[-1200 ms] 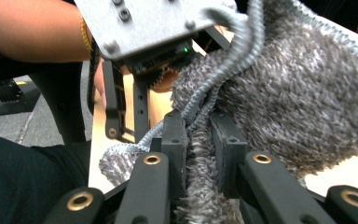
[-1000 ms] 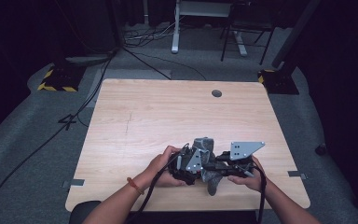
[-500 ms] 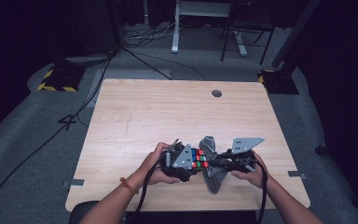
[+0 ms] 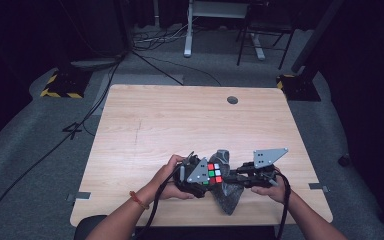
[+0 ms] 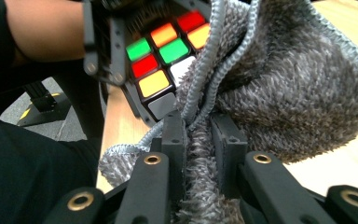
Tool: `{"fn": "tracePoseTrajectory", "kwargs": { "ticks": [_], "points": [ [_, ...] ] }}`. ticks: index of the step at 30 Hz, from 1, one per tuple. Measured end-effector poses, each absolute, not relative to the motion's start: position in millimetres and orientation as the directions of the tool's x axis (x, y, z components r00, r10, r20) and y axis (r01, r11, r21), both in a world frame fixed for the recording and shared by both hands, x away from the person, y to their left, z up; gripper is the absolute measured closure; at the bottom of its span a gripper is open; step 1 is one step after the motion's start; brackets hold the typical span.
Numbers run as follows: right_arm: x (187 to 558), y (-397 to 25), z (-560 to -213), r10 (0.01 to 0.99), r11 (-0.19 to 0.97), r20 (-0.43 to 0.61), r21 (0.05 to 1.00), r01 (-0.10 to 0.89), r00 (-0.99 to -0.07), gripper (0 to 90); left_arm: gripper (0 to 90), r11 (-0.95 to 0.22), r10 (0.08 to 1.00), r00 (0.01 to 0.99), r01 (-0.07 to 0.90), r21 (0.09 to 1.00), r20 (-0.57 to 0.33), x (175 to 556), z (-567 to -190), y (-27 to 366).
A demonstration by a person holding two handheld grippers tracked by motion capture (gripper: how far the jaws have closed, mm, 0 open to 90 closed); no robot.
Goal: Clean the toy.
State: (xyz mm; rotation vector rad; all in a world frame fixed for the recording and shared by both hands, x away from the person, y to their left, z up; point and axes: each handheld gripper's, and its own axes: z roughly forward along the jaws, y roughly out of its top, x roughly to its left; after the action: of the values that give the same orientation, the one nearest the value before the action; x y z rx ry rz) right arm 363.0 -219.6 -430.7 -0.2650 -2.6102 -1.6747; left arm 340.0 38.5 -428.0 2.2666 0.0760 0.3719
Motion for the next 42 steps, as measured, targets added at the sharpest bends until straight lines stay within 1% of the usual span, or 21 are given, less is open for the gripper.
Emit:
{"fn": "tracePoseTrajectory", "kwargs": {
  "ticks": [5,9,17,19,21,25,28,30,33,37,39,42],
  "points": [
    [356,-213,-427,0.118,0.421,0.082,0.898,0.124,-0.99,77.8,32.9,-0.682,0.163,0.954,-0.075,0.727,0.251,339,-429,36],
    [357,-213,-426,0.147,0.44,0.069,0.889,0.128,-0.987,78.0,33.2,-0.664,0.177,0.954,-0.065,0.745,0.242,342,-425,39],
    [357,-210,-432,0.13,0.486,0.074,0.864,0.129,-0.989,78.3,33.3,-0.633,0.228,0.947,-0.034,0.774,0.228,349,-419,50],
    [356,-210,-431,0.117,0.488,0.069,0.865,0.118,-0.991,78.3,33.2,-0.649,0.248,0.94,-0.018,0.761,0.234,351,-419,49],
    [353,-210,-428,0.1,0.47,0.065,0.876,0.105,-0.993,78.3,33.2,-0.661,0.236,0.944,-0.017,0.75,0.229,352,-423,48],
    [351,-211,-420,0.126,0.429,0.047,0.898,0.098,-0.991,78.3,33.3,-0.689,0.183,0.956,-0.043,0.724,0.23,346,-429,38],
    [353,-212,-420,0.162,0.435,0.037,0.894,0.105,-0.986,78.3,33.3,-0.68,0.167,0.961,-0.049,0.732,0.22,343,-429,35],
    [355,-212,-423,0.197,0.464,0.026,0.878,0.116,-0.98,78.4,33.3,-0.658,0.162,0.965,-0.051,0.751,0.207,343,-426,37],
    [360,-212,-431,0.204,0.488,0.046,0.861,0.142,-0.978,78.4,33.3,-0.652,0.168,0.962,-0.056,0.756,0.217,343,-422,39],
    [361,-210,-434,0.183,0.501,0.065,0.852,0.15,-0.981,78.4,33.2,-0.648,0.184,0.959,-0.048,0.761,0.217,346,-420,45],
    [359,-209,-433,0.164,0.495,0.064,0.858,0.138,-0.984,78.4,33.2,-0.674,0.2,0.951,-0.042,0.737,0.237,348,-423,44],
    [352,-207,-427,0.136,0.482,0.048,0.869,0.109,-0.989,78.3,33.2,-0.689,0.193,0.955,-0.031,0.724,0.225,349,-429,42]
  ]
}}
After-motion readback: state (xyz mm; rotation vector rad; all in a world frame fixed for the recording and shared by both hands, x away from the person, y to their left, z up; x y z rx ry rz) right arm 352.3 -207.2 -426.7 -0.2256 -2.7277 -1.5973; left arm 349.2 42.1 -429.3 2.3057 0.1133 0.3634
